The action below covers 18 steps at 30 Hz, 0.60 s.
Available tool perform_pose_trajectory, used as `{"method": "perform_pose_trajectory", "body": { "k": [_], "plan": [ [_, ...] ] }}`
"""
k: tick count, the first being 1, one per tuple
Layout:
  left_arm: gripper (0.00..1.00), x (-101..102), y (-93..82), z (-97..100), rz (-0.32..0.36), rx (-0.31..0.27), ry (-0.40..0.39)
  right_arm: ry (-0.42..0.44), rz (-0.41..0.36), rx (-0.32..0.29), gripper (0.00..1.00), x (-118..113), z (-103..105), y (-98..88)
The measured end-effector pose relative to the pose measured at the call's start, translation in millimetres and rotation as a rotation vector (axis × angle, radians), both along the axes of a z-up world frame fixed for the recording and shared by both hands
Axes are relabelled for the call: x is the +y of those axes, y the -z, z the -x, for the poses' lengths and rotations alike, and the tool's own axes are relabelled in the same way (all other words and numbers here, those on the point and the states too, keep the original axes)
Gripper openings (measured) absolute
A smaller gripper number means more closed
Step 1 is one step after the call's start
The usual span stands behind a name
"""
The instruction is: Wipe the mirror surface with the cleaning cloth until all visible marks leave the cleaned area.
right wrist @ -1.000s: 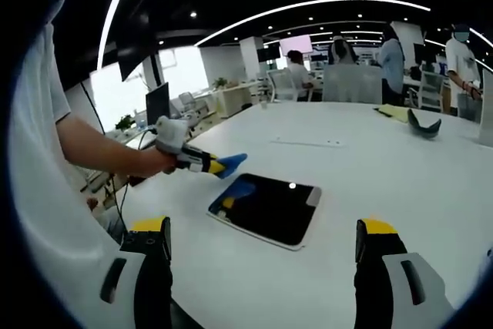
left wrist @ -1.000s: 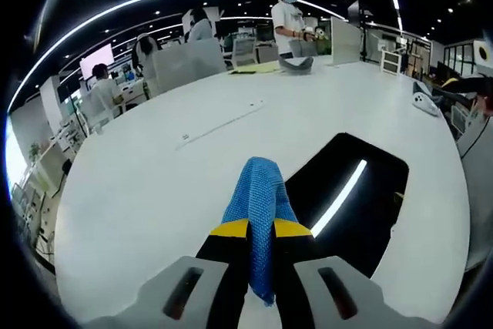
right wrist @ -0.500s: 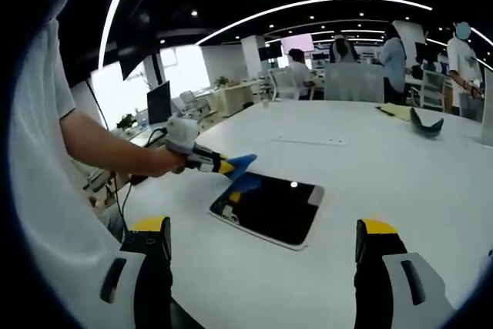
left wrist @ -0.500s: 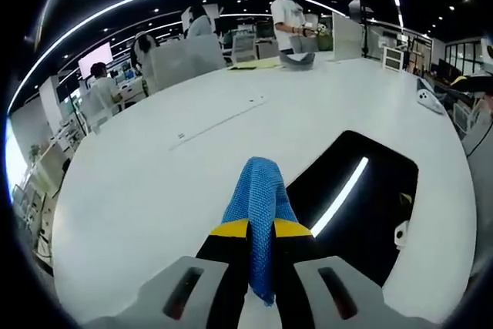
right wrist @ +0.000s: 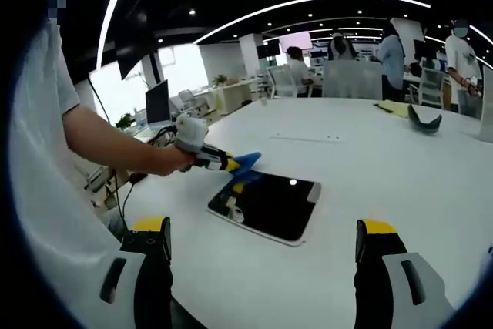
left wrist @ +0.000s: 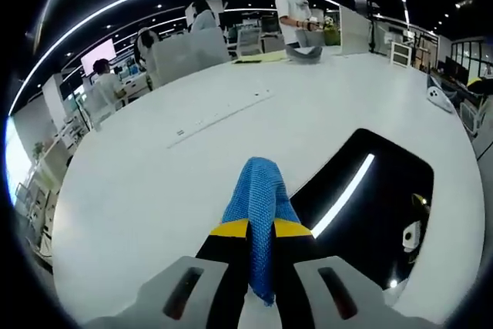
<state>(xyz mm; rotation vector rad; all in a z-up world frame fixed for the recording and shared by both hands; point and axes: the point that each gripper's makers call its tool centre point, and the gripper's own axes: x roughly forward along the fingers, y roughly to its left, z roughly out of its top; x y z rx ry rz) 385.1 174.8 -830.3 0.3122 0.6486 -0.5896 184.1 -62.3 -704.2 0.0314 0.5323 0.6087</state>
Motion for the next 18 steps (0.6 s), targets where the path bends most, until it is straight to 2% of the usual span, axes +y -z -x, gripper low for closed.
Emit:
{"method": "perform_pose_trajectory", "body": {
  "k": [9, 18],
  "plan": [
    [0.07, -0.9, 7.7, 0.4, -0.014, 0.019, -0.013, 0.007, 0.002, -0.001, 1.0, -3.3, -0.1, -1.4],
    [0.06, -5.0, 8.5, 6.2, -0.062, -0.012, 0.036, 0.007, -0.001, -0.002, 1.0, -3.4, -0.2, -1.0]
  ]
}}
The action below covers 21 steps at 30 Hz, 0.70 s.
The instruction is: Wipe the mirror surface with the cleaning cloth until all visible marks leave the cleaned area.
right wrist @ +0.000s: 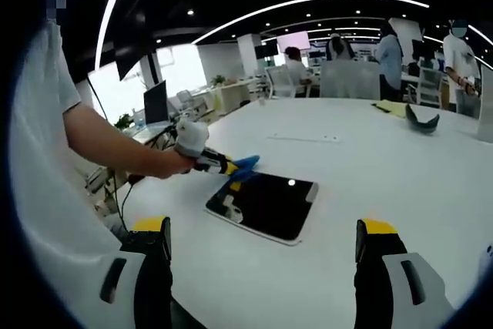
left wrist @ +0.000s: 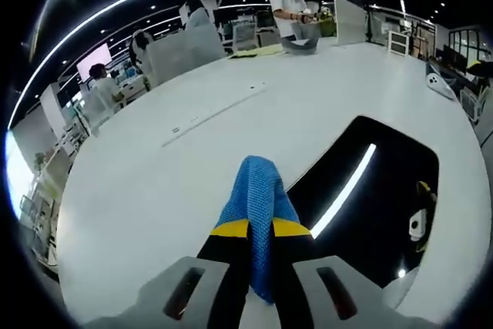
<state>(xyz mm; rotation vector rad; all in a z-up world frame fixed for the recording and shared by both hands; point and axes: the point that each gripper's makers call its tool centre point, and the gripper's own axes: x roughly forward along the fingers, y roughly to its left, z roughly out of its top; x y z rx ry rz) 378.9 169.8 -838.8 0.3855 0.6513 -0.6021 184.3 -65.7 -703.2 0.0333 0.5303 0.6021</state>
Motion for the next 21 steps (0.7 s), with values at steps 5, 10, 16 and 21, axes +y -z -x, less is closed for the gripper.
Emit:
{"method": "perform_pose_trajectory", "body": {
  "k": [5, 10, 16, 21],
  "plan": [
    [0.06, -0.3, 0.2, 0.6, 0.001, -0.004, -0.007, -0.001, 0.0, 0.0, 1.0, 0.4, -0.3, -0.3],
    [0.06, -0.3, -0.4, 1.0, 0.003, 0.001, -0.007, 0.001, -0.003, -0.001, 1.0, -0.8, -0.1, -0.6],
    [0.06, -0.6, -0.6, 1.2, -0.004, 0.004, -0.004, 0.0, -0.006, -0.005, 1.0, -0.5, 0.1, -1.3],
    [0.06, -1.2, -0.3, 1.3, -0.017, 0.004, -0.004, 0.0, -0.013, -0.006, 1.0, 0.1, -0.4, -1.9]
  ]
}}
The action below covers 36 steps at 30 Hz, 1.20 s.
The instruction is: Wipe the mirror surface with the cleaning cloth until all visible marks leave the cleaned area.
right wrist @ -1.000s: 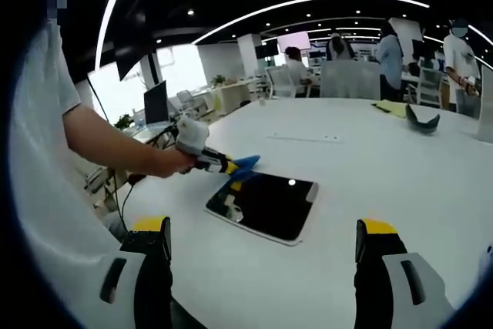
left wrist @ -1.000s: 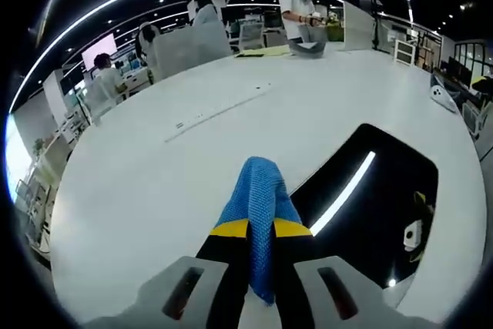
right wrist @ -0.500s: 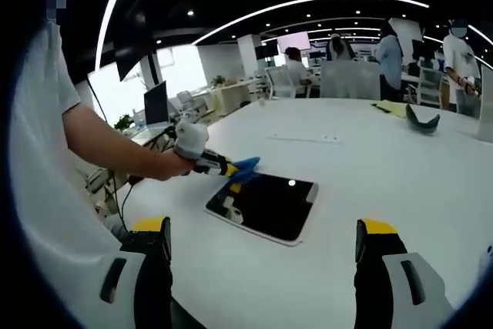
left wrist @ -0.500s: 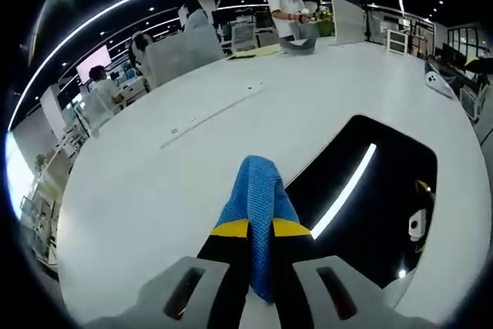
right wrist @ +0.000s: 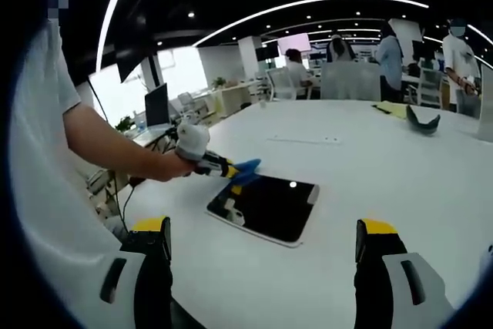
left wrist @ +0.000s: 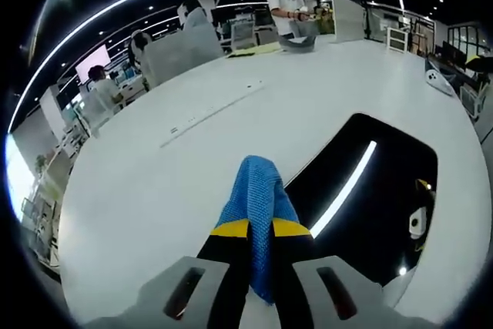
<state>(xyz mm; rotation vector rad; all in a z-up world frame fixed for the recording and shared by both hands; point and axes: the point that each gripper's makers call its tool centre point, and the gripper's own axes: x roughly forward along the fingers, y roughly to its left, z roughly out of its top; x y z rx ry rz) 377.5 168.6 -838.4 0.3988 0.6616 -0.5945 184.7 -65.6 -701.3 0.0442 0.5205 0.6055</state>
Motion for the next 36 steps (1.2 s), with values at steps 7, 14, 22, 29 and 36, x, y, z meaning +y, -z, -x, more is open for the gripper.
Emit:
{"method": "perform_pose_trajectory", "body": {
  "k": [7, 14, 22, 29, 36],
  "plan": [
    [0.06, -2, 0.7, 1.5, 0.003, 0.001, 0.003, 0.0, -0.004, -0.003, 1.0, 1, -1, -1.2],
    [0.06, -4, 0.1, 2.3, 0.004, 0.0, -0.002, -0.001, -0.004, -0.002, 1.0, 1, -1, -1.6],
    [0.06, -9, 1.0, 2.6, 0.005, 0.005, 0.005, -0.008, -0.005, 0.0, 1.0, 3, 0, -0.3],
    [0.06, -16, 1.0, 4.5, 0.001, 0.0, 0.019, -0.008, -0.005, -0.001, 1.0, 3, 0, -0.9],
    [0.06, -21, 0.8, 5.2, -0.006, 0.002, 0.032, -0.001, -0.012, 0.002, 1.0, 3, -1, 0.3]
  ]
}}
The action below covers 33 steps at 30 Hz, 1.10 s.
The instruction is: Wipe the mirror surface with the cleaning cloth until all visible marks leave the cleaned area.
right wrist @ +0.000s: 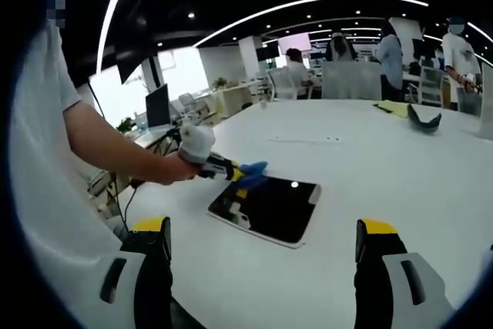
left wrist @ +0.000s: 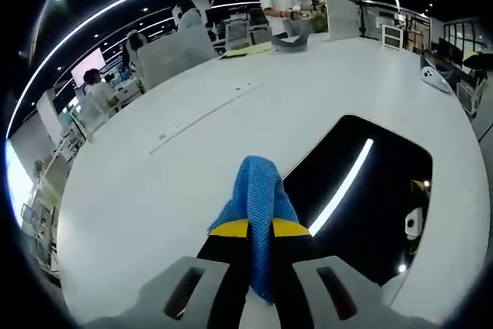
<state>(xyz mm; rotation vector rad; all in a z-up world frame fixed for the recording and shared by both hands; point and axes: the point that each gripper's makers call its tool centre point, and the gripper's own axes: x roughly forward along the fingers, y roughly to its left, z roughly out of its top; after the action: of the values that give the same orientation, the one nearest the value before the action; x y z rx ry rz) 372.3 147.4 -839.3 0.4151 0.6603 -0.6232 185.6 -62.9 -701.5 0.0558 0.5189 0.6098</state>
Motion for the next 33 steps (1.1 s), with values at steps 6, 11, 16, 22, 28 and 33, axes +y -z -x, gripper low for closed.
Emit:
{"method": "perform_pose_trajectory", "body": {
  "k": [6, 11, 16, 22, 28, 33],
  "plan": [
    [0.06, -4, -0.2, 0.3, -0.003, 0.0, 0.008, -0.002, -0.001, -0.003, 1.0, 1, 0, -1.0],
    [0.06, -10, 0.4, 0.6, -0.006, -0.003, 0.018, 0.003, -0.002, 0.001, 1.0, 0, 1, 0.3],
    [0.06, -16, -0.4, 1.3, -0.003, -0.004, 0.027, 0.007, -0.003, 0.004, 1.0, -2, 1, 1.0],
    [0.06, -22, 0.0, 1.5, -0.005, -0.002, 0.038, 0.01, -0.001, 0.004, 1.0, -4, 1, 0.8],
    [0.06, -28, -0.3, 1.6, -0.001, 0.001, 0.042, 0.009, -0.004, 0.002, 1.0, -4, 0, 0.1],
    [0.06, -34, 0.3, 1.6, -0.001, 0.002, 0.047, 0.01, -0.004, 0.005, 1.0, -4, 1, 0.8]
  ]
}}
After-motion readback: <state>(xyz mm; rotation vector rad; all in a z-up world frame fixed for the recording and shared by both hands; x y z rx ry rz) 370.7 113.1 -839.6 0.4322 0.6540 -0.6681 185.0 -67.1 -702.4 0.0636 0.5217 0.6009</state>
